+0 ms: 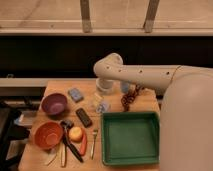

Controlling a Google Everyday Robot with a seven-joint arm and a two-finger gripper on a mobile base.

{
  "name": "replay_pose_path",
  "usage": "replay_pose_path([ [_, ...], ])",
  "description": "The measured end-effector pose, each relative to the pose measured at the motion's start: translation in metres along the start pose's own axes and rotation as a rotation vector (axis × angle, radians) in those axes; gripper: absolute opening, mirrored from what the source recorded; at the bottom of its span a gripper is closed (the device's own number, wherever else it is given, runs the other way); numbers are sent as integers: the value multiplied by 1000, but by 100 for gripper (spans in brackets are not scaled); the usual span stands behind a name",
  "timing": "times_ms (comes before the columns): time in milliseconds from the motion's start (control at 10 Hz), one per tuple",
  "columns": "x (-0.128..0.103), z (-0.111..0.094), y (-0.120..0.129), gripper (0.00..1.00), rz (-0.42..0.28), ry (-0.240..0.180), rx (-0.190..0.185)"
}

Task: Wipe purple bowl with sponge

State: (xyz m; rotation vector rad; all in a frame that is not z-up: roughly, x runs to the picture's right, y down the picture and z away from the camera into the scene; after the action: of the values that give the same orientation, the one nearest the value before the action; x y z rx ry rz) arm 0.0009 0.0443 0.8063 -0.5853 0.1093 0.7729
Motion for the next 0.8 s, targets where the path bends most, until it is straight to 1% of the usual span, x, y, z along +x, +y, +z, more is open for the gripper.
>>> replay_pose_path([
  [100, -11, 2, -2, 79, -5, -33, 6],
  [300, -33, 5, -1, 79, -32, -87, 15],
  [400, -53, 8, 3, 79, -55, -121, 16],
  [500, -79, 12, 10, 79, -87, -157, 13],
  [700, -116, 18, 19, 79, -128, -207, 6],
  [800, -138, 20, 24, 79, -145, -234, 13],
])
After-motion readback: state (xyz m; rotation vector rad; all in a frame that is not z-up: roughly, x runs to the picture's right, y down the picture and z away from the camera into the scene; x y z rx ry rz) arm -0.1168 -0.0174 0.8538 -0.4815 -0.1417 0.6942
